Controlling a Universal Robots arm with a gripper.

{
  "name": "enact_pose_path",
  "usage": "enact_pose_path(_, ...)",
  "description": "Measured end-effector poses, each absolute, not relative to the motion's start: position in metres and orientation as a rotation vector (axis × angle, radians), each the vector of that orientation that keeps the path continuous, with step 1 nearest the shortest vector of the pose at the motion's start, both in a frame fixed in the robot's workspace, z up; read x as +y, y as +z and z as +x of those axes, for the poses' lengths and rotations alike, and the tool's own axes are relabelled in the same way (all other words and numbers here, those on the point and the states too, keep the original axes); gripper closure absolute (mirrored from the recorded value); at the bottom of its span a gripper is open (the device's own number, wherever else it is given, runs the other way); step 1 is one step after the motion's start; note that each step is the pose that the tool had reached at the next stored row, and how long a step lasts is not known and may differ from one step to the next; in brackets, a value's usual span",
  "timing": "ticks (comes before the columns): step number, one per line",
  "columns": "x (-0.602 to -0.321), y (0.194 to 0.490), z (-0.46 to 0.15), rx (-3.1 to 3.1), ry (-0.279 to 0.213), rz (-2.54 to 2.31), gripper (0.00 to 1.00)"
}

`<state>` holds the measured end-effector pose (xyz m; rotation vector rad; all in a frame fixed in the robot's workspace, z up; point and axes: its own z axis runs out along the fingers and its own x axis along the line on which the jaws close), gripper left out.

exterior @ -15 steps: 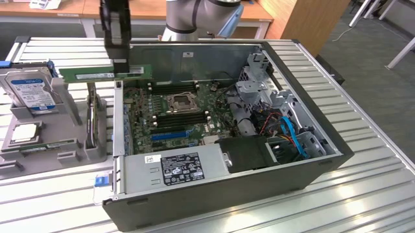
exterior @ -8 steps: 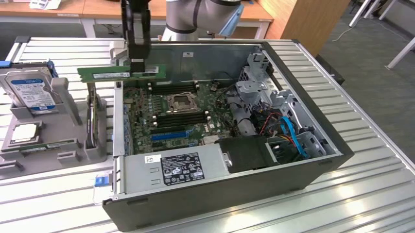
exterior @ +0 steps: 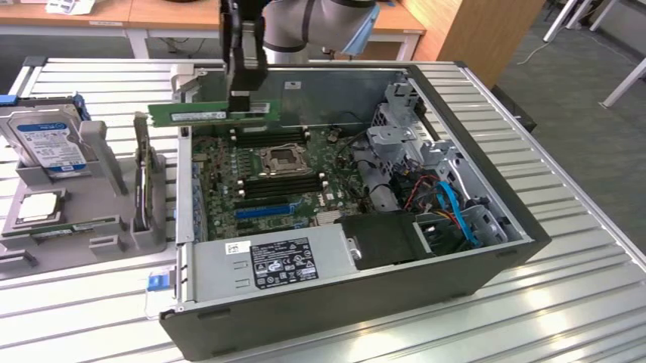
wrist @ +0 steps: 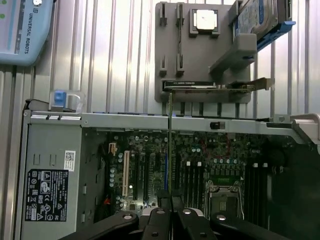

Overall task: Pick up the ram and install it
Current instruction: 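Pick up the ram and move it above insertion slot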

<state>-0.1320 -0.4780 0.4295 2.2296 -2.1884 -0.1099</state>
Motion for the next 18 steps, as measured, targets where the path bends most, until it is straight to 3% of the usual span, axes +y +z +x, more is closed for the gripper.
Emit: enact_pose_path(18, -0.478, 0.43, -0.077, -2.184, -0.119, 2.225, 0.88)
